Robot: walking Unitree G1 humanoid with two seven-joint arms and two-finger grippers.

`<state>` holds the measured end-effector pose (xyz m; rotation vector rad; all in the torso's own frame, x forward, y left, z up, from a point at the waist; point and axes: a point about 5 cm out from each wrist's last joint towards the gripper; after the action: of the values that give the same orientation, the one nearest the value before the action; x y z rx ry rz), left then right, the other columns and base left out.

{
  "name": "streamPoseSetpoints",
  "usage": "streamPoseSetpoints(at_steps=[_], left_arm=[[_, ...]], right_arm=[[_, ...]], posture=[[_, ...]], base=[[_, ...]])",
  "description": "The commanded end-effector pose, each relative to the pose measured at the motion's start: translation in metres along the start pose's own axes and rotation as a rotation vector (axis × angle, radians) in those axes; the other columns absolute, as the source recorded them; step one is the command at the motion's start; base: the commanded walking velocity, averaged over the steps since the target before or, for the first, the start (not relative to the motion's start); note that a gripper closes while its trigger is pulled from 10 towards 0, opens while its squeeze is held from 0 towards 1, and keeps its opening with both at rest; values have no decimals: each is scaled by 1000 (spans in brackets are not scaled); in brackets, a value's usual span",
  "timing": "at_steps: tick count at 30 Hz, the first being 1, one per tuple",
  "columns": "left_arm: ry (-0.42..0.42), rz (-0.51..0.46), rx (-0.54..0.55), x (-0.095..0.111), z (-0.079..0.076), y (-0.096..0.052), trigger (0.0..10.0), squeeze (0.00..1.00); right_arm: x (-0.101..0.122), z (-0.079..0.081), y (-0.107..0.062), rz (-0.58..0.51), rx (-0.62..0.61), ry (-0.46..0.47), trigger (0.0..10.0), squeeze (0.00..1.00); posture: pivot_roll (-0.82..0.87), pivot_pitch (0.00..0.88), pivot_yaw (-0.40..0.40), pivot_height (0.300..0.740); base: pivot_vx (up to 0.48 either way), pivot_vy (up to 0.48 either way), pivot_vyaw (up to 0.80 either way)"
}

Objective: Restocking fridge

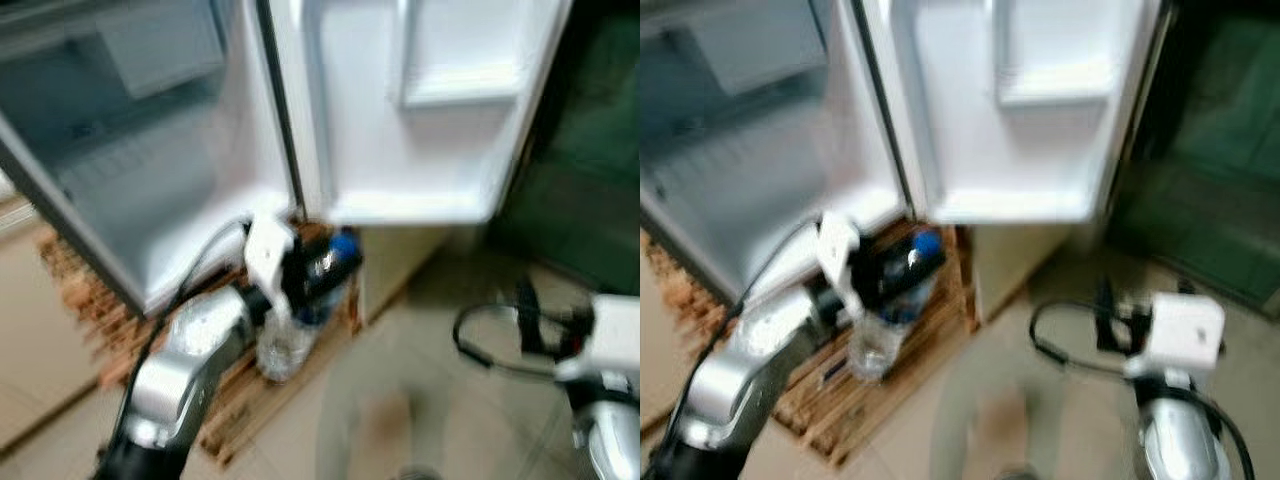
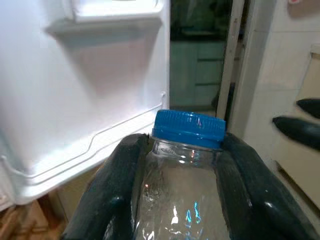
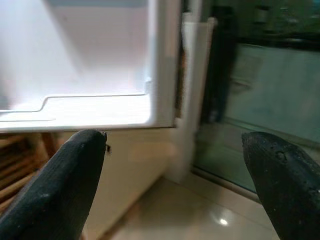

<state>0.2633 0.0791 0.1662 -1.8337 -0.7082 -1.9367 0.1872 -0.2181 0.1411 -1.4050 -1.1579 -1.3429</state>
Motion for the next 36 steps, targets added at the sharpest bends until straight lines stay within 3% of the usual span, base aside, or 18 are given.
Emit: streamPoseSetpoints(at_steps=[1,6,16,19,30,31,32,36], left_arm=[[24,13,8,2,5,-2,10000,0],[-19,22,-15,-1,-1,-1,10000,0],[-8,15,-54,1,-1,5,10000,0],[-11,1,-50,6,4,8,10000,0],[-30,-7,-83,6,-1,16,10000,0],[-62,-40,-68,7,2,22,10000,0],[-117,-88,-21,7,9,38,10000,0],[-94,-117,42,9,22,56,10000,0]], right_arm=[[-6,9,0,21,33,8,10000,267],[-7,11,-2,21,31,16,10000,271],[-7,13,-5,20,34,0,10000,271],[-7,12,-5,17,21,-2,10000,278],[-5,14,-5,1,9,19,10000,278],[-5,15,-4,1,11,22,10000,271],[-5,17,-2,0,19,27,10000,275],[-3,19,0,-12,40,17,10000,271]], posture=[[-239,0,146,732],[-247,0,148,732],[-260,0,154,732],[-266,0,163,732],[-268,0,171,732],[-262,0,166,732],[-264,0,167,732],[-276,0,166,732]], base=[[480,0,0],[480,0,0],[480,0,0],[0,0,-796],[0,0,-586],[0,0,0],[0,0,0],[0,0,0]])
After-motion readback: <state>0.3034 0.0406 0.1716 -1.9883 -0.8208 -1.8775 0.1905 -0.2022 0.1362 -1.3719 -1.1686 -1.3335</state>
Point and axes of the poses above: a point about 5 cm out from each wrist's last joint towards the gripper, its own y axis pointing out of the wrist towards the gripper, its own x axis along the axis of the wrist's last joint, z = x × y, and after that the axes turned 5 degrees about y, right-handed
